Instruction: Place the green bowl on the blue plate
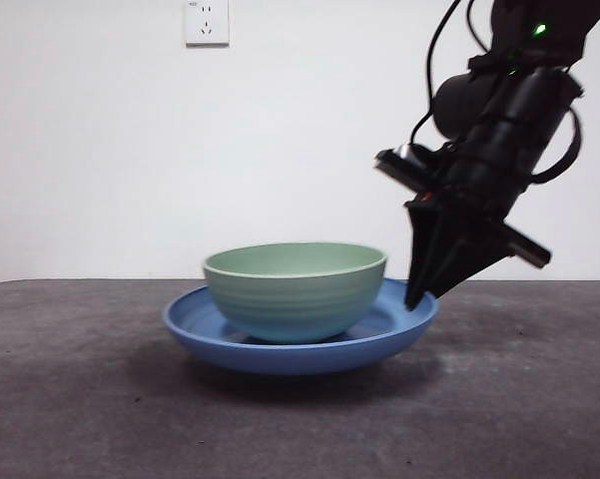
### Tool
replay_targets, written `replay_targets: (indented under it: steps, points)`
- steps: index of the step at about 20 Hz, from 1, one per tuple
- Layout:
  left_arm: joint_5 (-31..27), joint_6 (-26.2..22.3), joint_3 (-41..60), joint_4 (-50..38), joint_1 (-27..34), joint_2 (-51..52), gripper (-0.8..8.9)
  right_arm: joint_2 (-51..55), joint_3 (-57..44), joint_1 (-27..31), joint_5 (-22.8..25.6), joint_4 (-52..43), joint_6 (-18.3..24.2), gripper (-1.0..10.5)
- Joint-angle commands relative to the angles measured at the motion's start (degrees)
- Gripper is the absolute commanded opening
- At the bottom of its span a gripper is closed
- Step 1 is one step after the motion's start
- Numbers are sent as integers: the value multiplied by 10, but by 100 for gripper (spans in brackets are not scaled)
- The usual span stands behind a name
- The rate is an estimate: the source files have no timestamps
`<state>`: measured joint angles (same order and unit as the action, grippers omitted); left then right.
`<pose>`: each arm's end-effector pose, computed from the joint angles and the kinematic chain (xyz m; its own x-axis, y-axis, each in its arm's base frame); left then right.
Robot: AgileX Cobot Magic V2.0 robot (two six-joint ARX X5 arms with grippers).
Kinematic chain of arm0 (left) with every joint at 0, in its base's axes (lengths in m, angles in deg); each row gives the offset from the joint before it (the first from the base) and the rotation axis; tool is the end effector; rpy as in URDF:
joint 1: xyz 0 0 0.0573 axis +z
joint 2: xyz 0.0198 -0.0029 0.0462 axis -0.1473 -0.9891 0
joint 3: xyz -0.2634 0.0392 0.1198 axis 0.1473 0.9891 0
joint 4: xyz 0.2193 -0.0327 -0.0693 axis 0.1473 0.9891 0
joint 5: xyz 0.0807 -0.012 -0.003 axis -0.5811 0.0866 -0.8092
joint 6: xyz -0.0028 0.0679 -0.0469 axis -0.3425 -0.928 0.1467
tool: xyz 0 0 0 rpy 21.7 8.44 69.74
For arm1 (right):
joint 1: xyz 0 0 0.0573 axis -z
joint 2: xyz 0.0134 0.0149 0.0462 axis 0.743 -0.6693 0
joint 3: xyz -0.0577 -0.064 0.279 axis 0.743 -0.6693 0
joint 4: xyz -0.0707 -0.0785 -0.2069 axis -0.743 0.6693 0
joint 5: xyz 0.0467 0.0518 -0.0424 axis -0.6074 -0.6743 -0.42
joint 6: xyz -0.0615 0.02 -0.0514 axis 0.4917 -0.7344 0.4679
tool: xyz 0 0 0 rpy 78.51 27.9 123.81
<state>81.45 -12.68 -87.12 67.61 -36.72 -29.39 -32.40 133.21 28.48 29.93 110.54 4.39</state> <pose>0.0786 -0.0892 0.3912 0.4150 -0.5640 -0.7139 0.7498 0.6565 -0.0828 0.3218 0.1495 0.1966 0.0526 0.5335 -0.8441 -0.2046 0.8331 0.5138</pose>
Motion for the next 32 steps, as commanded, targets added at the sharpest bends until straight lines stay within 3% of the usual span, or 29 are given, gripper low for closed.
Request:
replay_targets:
  steps: [1, 15, 16, 19, 21, 26, 32]
  points:
    - [-2, 0, -7, -5, -5, -3, 657, -23, 14, -9, -11, -15, -27, 8]
    - [-2, 0, -7, -4, -5, -3, 657, -47, 14, -14, -10, -34, -32, 14]
    - [-2, 0, -7, -4, -5, -3, 657, -47, 14, -14, -10, -35, -32, 34]
    - [-2, 0, -7, -4, -5, -3, 657, -47, 14, -14, -9, -34, -20, 280]
    - [-2, 0, -7, -3, -5, -3, 657, -40, 14, -11, -9, -32, -17, 339]
    - [-2, 2, -7, -3, -5, -3, 657, 21, 22, 13, 25, 21, 18, 339]
    - [-2, 1, -7, -4, -5, -3, 657, 197, 22, 29, 80, 115, 72, 339]
